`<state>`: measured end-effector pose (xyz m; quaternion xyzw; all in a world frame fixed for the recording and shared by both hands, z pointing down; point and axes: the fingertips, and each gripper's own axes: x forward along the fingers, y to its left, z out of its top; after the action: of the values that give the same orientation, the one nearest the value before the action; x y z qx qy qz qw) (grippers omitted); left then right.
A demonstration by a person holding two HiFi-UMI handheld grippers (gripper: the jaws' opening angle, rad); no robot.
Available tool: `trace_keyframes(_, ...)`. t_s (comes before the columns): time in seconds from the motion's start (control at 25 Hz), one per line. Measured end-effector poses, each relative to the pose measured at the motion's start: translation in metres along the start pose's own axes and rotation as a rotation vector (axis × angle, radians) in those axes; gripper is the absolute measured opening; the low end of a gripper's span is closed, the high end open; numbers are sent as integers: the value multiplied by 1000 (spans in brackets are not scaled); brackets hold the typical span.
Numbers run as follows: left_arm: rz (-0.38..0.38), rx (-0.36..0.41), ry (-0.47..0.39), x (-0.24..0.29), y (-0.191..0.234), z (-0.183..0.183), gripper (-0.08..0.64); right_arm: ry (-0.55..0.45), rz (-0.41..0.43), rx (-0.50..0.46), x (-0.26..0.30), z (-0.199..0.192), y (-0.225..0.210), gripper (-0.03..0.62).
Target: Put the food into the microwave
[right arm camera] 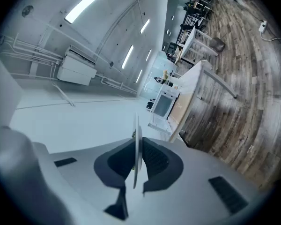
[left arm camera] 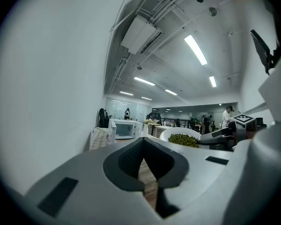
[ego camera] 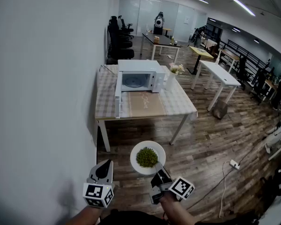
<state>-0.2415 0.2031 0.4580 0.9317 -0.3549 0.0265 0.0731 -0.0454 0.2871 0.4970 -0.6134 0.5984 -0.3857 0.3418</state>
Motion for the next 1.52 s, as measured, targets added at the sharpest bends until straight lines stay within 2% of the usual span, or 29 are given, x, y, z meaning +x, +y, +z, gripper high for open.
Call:
trace_keyframes(0.12, -2, -6, -7, -2, 0, 7, 8, -5, 41, 12, 2, 0, 11, 35)
trace_keyframes(0.36, -16, -3, -25, -9, -4, 16, 8, -8, 18, 1, -5, -2, 12, 35)
trace_keyframes(0.6, -17, -8, -7, -8, 1, 9, 8, -37, 63, 24, -5, -2, 17, 36)
trace_keyframes(1.0, -45, -4, -28, -6, 14, 9, 8, -50, 45, 30, -3, -12, 24, 35)
trace_keyframes(1.24, -15, -60, -47, 11, 34, 3, 8, -51, 37, 39, 7, -16, 17, 35)
trace_keyframes(1.52, -13, -18, -23, 40, 39, 6, 8, -34, 66, 68, 43, 7, 4, 35)
